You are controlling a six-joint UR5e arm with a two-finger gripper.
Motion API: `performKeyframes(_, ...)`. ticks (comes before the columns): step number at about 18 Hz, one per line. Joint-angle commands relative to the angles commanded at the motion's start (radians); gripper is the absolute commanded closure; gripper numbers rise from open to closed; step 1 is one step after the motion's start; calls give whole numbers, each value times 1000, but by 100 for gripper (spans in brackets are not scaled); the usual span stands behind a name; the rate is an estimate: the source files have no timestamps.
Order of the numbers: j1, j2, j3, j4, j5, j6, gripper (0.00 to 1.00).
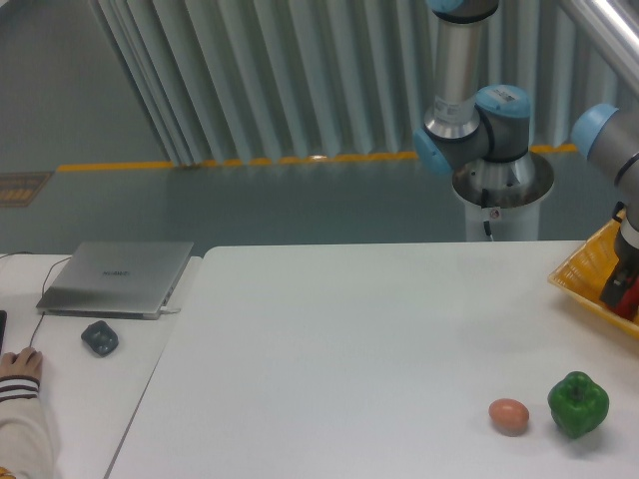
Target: Place the red pepper on the table
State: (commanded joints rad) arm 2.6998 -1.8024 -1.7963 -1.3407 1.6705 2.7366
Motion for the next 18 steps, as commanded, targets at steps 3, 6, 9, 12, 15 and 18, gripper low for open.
performKeyframes(3,2,2,3,-2,0,0,22)
performKeyframes(6,2,5,3,-2,2,-5,32)
performKeyframes(9,2,8,11,-3,3,-29,37)
performKeyframes(12,2,11,15,-8,3,-31,38)
performKeyframes(15,3,18,23,-20,3,-32,38)
performKeyframes(18,2,21,72,-89,2,-41,38)
